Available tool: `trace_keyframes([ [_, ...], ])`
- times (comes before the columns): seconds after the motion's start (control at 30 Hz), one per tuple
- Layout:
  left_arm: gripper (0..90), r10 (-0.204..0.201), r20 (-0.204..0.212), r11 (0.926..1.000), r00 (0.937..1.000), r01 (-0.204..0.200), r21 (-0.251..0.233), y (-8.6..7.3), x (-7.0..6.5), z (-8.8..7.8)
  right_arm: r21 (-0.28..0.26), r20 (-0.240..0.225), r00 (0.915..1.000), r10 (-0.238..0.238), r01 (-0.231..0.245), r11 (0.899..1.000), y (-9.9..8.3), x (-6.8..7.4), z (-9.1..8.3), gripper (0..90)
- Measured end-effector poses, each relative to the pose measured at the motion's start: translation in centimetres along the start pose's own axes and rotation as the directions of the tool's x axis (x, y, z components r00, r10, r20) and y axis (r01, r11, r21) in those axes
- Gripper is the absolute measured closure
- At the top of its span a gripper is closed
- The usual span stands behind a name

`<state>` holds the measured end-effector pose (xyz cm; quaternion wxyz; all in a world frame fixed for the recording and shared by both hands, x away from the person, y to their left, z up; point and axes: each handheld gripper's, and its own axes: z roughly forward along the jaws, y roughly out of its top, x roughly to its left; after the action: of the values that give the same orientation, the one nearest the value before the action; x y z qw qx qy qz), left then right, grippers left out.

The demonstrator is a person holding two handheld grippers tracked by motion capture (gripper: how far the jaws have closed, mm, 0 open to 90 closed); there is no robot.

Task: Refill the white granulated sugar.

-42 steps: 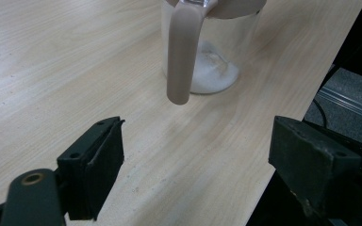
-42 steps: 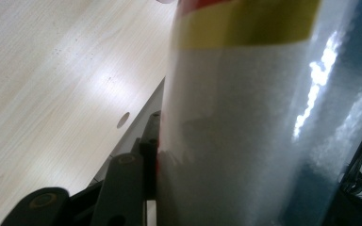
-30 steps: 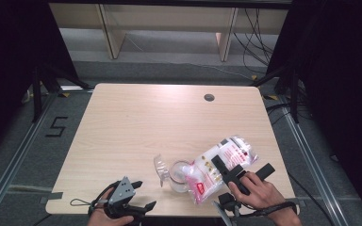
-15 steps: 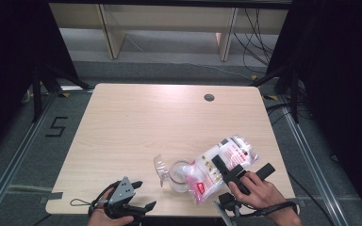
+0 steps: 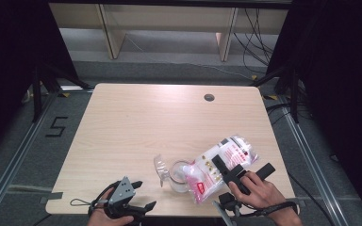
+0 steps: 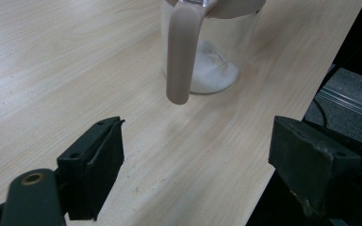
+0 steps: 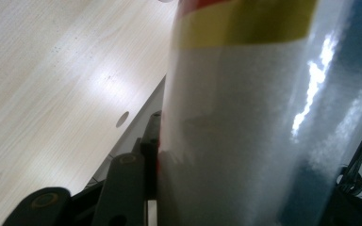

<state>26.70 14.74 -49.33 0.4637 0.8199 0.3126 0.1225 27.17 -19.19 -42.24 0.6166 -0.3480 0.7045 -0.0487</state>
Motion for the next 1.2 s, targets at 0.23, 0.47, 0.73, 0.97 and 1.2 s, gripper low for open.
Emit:
trace_keyframes([
  [0.23,18.1,0.001,-0.009,1.0,1.0,-0.001,0.003,0.04,-0.03,-0.09,0.003,0.002,1.0,0.002,-0.002,1.0,-0.07,-0.06,-0.07,61.0],
  [0.47,18.1,-0.003,-0.006,1.0,1.0,0.002,-0.005,0.03,-0.09,-0.04,0.002,-0.006,1.0,0.004,-0.004,1.0,-0.21,0.0,-0.07,61.1],
  [0.73,18.2,0.0,0.002,0.9999,1.0,0.0,-0.013,0.06,-0.06,-0.01,0.0,-0.008,1.0,0.004,-0.004,1.0,-0.23,0.01,-0.07,61.2],
  [0.97,18.2,-0.008,-0.001,0.9999,1.0,0.008,-0.007,0.07,-0.1,-0.07,0.0,-0.007,1.0,0.002,-0.002,1.0,-0.24,0.02,-0.07,61.3],
  [1.2,18.2,-0.003,-0.001,0.9999,1.0,0.003,-0.016,0.02,-0.1,0.03,0.005,-0.001,1.0,-0.003,0.003,1.0,-0.28,0.07,-0.08,61.6],
])
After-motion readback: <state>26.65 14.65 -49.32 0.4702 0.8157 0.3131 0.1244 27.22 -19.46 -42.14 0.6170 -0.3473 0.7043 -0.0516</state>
